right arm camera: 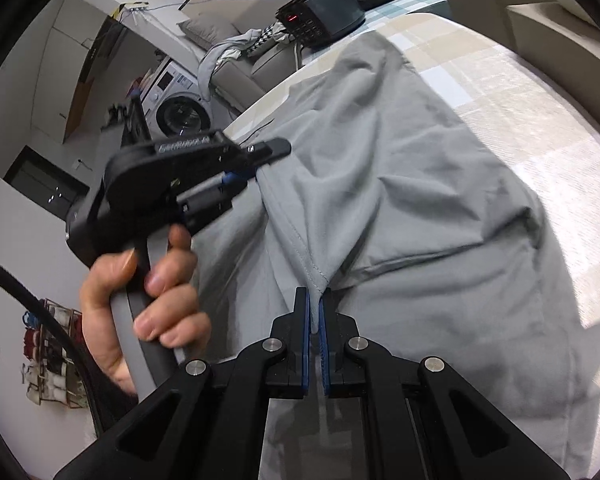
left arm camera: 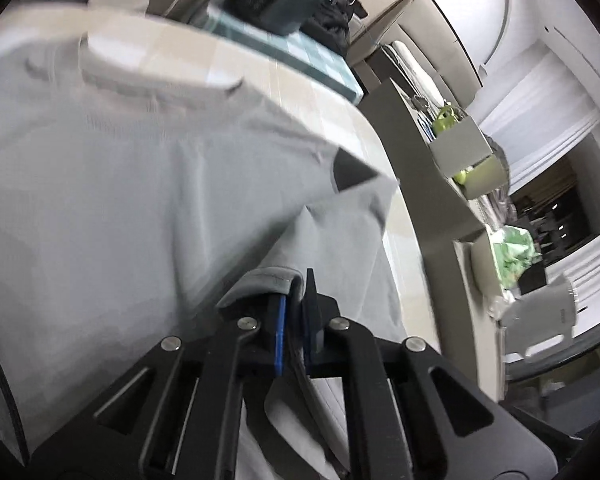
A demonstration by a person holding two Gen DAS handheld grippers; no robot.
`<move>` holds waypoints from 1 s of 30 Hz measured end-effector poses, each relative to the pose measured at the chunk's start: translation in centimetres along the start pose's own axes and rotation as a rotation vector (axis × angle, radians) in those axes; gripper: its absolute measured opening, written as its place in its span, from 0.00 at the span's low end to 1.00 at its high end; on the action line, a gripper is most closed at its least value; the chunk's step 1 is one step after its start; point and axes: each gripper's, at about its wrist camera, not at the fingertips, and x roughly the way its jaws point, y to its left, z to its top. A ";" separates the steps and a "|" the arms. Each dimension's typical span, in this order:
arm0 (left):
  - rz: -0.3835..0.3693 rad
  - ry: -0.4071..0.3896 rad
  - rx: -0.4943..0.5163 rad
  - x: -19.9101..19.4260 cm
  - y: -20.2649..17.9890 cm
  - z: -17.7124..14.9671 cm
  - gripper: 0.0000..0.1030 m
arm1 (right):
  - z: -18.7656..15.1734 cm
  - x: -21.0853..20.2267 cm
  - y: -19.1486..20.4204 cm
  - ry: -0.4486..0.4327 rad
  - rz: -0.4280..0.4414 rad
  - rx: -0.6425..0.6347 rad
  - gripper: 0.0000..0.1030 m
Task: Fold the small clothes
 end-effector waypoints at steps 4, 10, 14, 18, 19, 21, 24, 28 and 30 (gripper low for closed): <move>0.051 -0.025 0.069 -0.4 -0.6 1.9 0.03 | 0.8 1.2 0.8 0.008 0.006 0.000 0.04; 0.193 -0.037 0.160 -1.4 0.4 4.9 0.09 | 1.8 3.5 1.4 0.074 0.031 0.012 0.08; 0.191 -0.026 0.117 -2.4 2.8 5.3 0.31 | 1.9 2.7 0.9 0.098 0.028 -0.012 0.13; 0.132 -0.060 0.029 -4.7 5.7 3.8 0.56 | 1.7 -0.3 -0.5 0.037 -0.035 -0.032 0.16; 0.125 -0.066 0.015 -4.9 6.2 3.6 0.59 | 1.7 -0.9 -0.9 0.022 -0.054 -0.030 0.16; 0.118 -0.051 -0.007 -4.9 7.6 3.1 0.59 | 1.6 -2.0 -1.6 -0.010 -0.089 -0.024 0.17; 0.086 -0.016 -0.039 -4.6 8.9 2.2 0.58 | 1.2 -2.9 -2.5 -0.024 -0.116 -0.002 0.18; -0.025 0.093 -0.038 -5.0 7.8 0.8 0.58 | 1.0 -4.1 -2.7 -0.058 -0.175 -0.001 0.18; -0.039 0.124 0.011 -5.7 6.4 -0.6 0.58 | 0.8 -5.2 -3.0 -0.091 -0.209 0.001 0.19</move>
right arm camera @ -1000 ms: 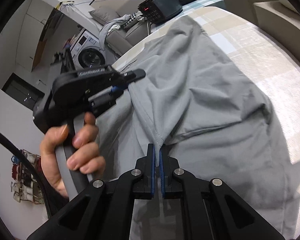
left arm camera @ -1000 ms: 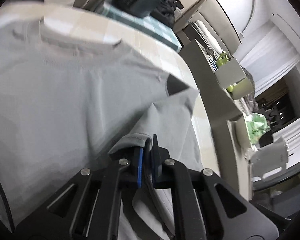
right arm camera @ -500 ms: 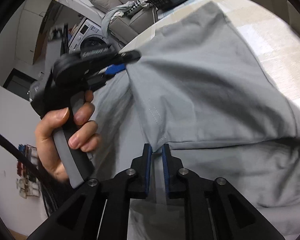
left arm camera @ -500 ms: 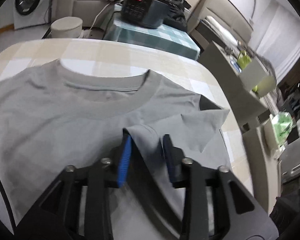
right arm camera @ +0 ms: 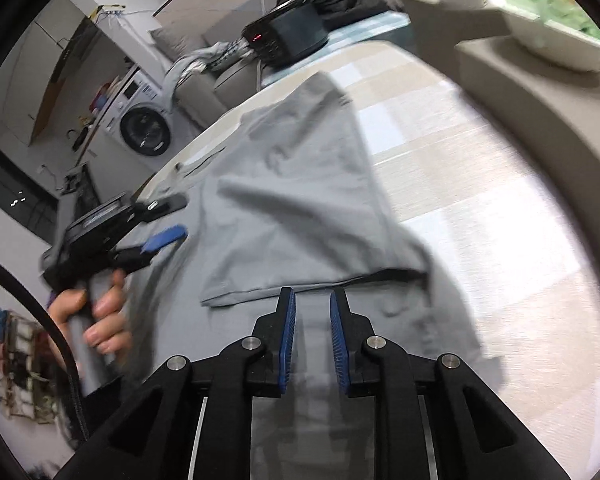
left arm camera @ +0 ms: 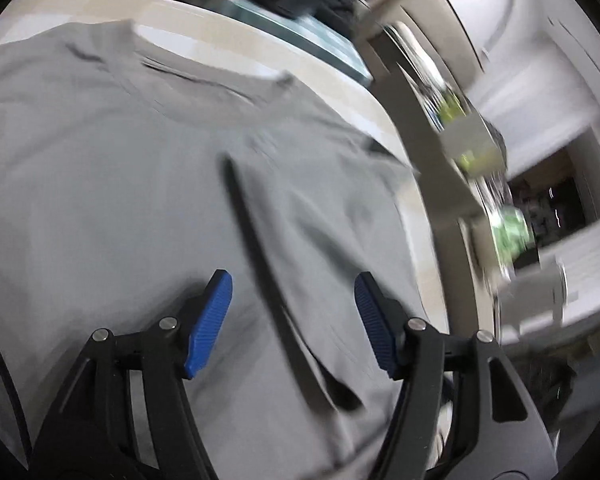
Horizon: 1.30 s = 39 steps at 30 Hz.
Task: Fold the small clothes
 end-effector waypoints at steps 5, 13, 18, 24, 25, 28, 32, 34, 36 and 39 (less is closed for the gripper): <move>0.049 0.074 0.167 0.4 -4.5 -5.1 0.59 | 1.0 -1.6 -1.3 -0.052 -0.035 -0.014 0.24; 0.185 -0.005 0.259 1.9 -5.8 -8.5 0.04 | 2.7 -1.0 -2.7 -0.032 -0.043 -0.057 0.37; 0.205 -0.028 0.270 1.0 -5.1 -9.4 0.03 | 2.9 0.3 -3.7 -0.001 -0.033 -0.067 0.38; 0.200 -0.014 0.235 0.6 -4.8 -8.9 0.36 | 2.6 1.2 -4.1 0.017 0.003 -0.057 0.38; 0.203 -0.020 0.227 0.4 -4.7 -8.9 0.39 | 2.6 1.3 -3.9 0.019 0.010 -0.062 0.38; 0.198 -0.032 0.198 -0.7 -3.8 -9.1 0.39 | 3.0 2.5 -3.3 0.032 0.014 -0.077 0.37; 0.218 -0.069 0.166 -3.1 -2.1 -9.8 0.40 | 3.3 3.9 -1.7 0.041 -0.006 -0.148 0.24; 0.231 -0.085 0.152 -4.2 -1.1 -10.1 0.41 | 3.3 4.5 -1.3 0.047 -0.058 -0.202 0.06; 0.257 -0.105 0.136 -5.6 0.2 -10.4 0.43 | 3.4 4.3 -2.0 0.037 -0.118 -0.202 0.06; 0.266 -0.120 0.123 -6.9 1.6 -10.9 0.46 | 3.5 3.3 -2.4 -0.001 -0.163 -0.154 0.08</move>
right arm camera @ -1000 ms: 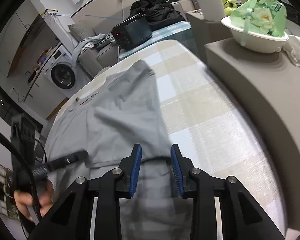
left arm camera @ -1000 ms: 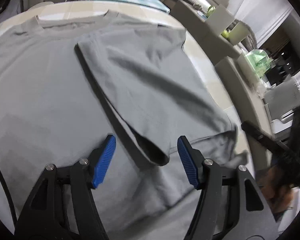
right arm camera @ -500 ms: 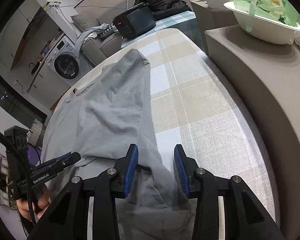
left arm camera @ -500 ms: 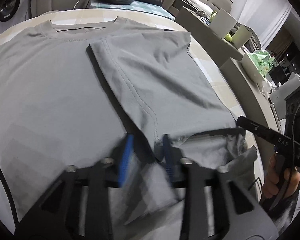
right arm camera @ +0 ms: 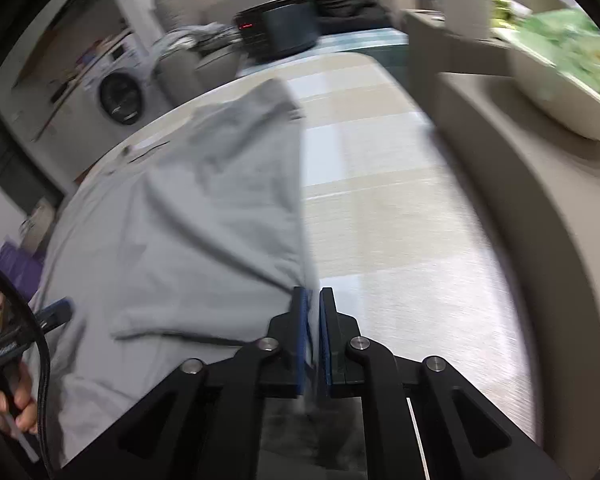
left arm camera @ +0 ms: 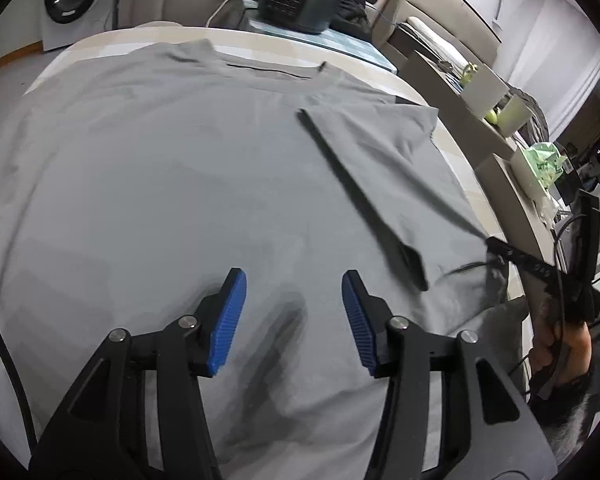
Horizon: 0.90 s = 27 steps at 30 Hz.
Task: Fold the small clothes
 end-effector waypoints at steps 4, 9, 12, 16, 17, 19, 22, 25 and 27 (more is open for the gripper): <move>-0.013 -0.007 -0.008 -0.4 0.9 -0.2 0.46 | -0.3 -1.3 3.0 -0.047 0.079 -0.040 0.13; -0.006 -0.030 -0.013 -1.8 1.8 -0.7 0.46 | -1.1 0.2 8.7 0.005 0.186 -0.156 0.14; 0.026 -0.055 -0.033 -3.3 3.2 -1.5 0.47 | -1.3 1.8 10.4 0.042 0.167 -0.207 0.14; 0.098 -0.120 -0.103 -6.6 6.7 -2.7 0.60 | -1.1 2.2 9.2 0.065 0.088 -0.179 0.15; 0.123 -0.145 -0.129 -7.6 7.9 -3.0 0.65 | -1.1 1.7 9.2 0.057 0.081 -0.165 0.15; 0.161 -0.190 -0.190 -9.3 10.0 -3.6 0.74 | -1.1 0.6 9.2 0.017 0.139 -0.138 0.18; 0.198 -0.257 -0.302 -11.7 13.8 -4.4 0.80 | -1.4 -1.2 11.1 -0.018 0.228 -0.138 0.29; 0.174 -0.270 -0.450 -12.8 18.0 -5.2 0.81 | -1.5 -2.1 13.4 -0.024 0.315 -0.134 0.38; 0.090 -0.265 -0.558 -13.0 20.9 -5.7 0.81 | -1.7 -2.5 14.9 -0.029 0.355 -0.140 0.41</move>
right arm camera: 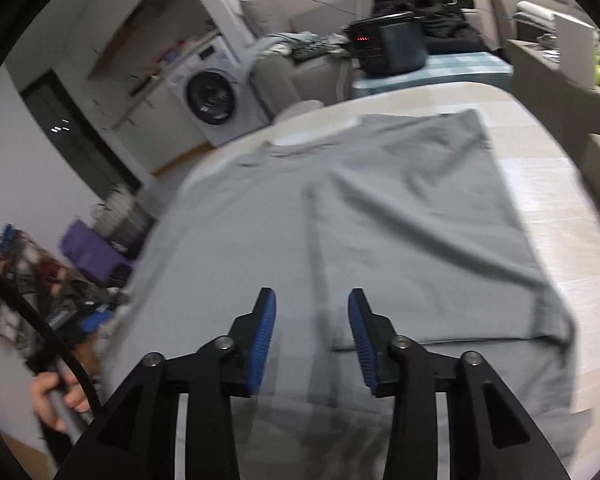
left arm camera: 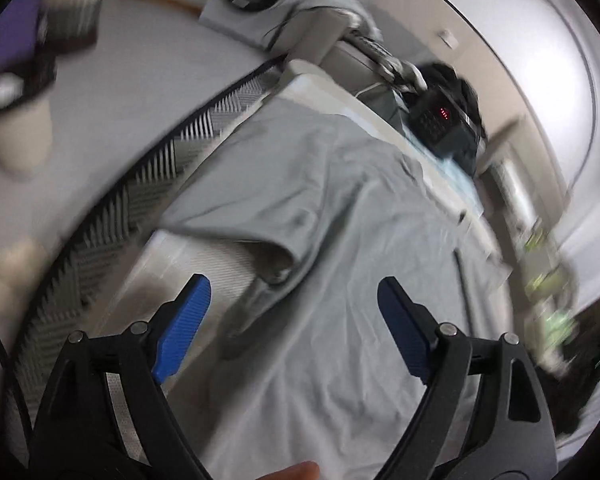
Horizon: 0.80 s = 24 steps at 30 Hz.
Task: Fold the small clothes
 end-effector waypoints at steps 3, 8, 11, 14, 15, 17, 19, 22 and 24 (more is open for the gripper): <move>-0.056 0.037 -0.135 0.6 3.2 1.1 0.81 | 0.1 0.8 2.0 0.007 0.020 -0.023 0.41; -0.176 0.044 -0.256 2.3 5.6 2.2 0.79 | -0.3 1.8 3.4 0.028 0.025 -0.031 0.41; -0.199 0.003 -0.321 3.3 6.6 3.5 0.75 | -0.2 2.3 3.1 0.035 0.029 -0.020 0.41; -0.132 -0.019 -0.323 4.3 6.3 4.7 0.58 | -0.4 2.3 3.0 0.038 0.029 -0.020 0.41; -0.093 -0.020 -0.312 5.0 6.0 5.4 0.51 | -0.4 2.3 2.9 0.039 0.026 -0.019 0.41; -0.005 -0.018 -0.264 5.6 5.2 5.9 0.13 | -0.5 2.3 2.8 0.043 0.027 -0.018 0.41; 0.041 -0.032 -0.196 6.2 3.8 6.5 0.06 | -0.5 2.3 2.7 0.046 0.021 -0.020 0.41; 0.105 -0.115 -0.034 5.3 0.4 6.7 0.00 | -0.6 2.5 2.3 0.053 0.018 -0.021 0.41; 0.129 -0.172 0.088 4.3 -2.6 6.5 0.00 | -0.7 2.7 2.0 0.057 0.016 -0.020 0.41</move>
